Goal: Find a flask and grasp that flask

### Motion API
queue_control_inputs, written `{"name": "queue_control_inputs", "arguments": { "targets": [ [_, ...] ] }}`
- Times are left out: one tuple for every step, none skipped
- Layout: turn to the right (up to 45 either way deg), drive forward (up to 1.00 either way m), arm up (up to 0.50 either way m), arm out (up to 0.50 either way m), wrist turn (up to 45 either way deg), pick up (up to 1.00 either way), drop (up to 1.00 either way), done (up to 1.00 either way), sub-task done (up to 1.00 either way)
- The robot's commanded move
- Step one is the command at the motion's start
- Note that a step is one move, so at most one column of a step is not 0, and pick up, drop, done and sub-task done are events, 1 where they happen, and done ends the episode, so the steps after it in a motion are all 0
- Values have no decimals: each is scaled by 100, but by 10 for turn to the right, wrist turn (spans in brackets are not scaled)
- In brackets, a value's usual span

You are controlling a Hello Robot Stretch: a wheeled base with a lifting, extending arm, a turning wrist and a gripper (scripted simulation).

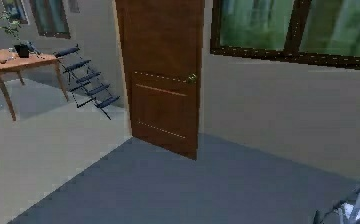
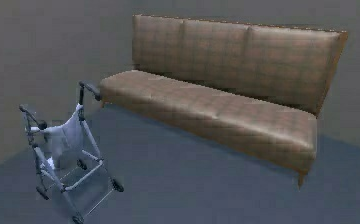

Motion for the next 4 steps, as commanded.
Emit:
{"name": "queue_control_inputs", "arguments": {
  "targets": [
    [-30,0,0,0,0,0,0,0,0],
    [0,75,0,0,0,0,0,0,0],
    [-450,0,0,0,0,0,0,0,0],
    [-210,0,0,0,0,0,0,0,0]
  ]
}}
